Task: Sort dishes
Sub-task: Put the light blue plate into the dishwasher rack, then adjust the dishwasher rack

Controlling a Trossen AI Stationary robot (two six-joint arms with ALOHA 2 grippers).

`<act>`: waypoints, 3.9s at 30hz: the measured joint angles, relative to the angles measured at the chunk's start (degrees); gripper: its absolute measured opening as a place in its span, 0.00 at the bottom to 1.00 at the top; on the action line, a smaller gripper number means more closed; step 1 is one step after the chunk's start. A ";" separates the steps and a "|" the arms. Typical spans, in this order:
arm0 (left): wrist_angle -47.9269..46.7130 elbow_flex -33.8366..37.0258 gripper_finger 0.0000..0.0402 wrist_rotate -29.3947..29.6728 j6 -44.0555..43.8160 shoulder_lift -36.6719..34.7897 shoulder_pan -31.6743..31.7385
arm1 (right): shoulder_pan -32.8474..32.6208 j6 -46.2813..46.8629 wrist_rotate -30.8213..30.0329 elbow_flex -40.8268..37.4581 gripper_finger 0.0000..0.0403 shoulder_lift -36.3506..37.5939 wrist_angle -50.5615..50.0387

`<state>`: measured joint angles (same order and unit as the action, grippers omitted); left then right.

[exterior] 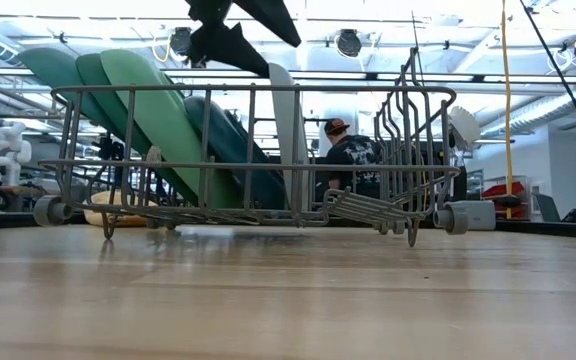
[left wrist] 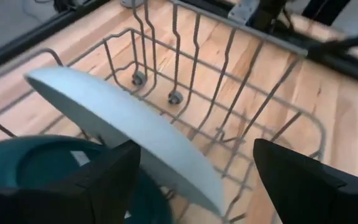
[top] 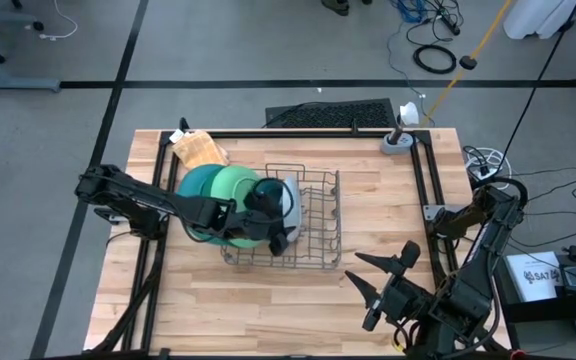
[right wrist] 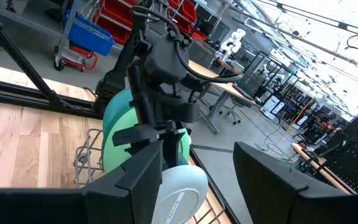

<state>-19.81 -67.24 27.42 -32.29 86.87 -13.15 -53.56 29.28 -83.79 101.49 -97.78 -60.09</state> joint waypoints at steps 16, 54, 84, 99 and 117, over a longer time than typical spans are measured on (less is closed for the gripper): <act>-20.07 -9.83 0.80 7.24 12.65 -0.06 -0.04 | 0.96 0.06 0.34 -0.01 0.47 0.02 0.36; -32.79 -18.50 0.80 26.25 25.73 6.93 -5.23 | 3.97 -0.07 3.15 0.00 0.47 0.00 1.37; -0.24 19.22 0.02 32.06 24.04 -39.25 -27.64 | 4.26 5.63 4.68 -0.01 0.00 -1.77 -8.15; -0.16 27.80 0.02 36.28 23.55 -46.82 -33.62 | 3.49 32.00 4.21 -14.12 0.00 -0.18 -15.37; -0.88 31.10 0.02 38.46 25.15 -53.80 -37.88 | -8.55 67.03 -6.19 -44.97 0.00 8.87 -11.99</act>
<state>-20.70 -36.14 65.88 -7.14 33.07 -51.03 -62.11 96.31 -89.98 56.53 -88.91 -72.08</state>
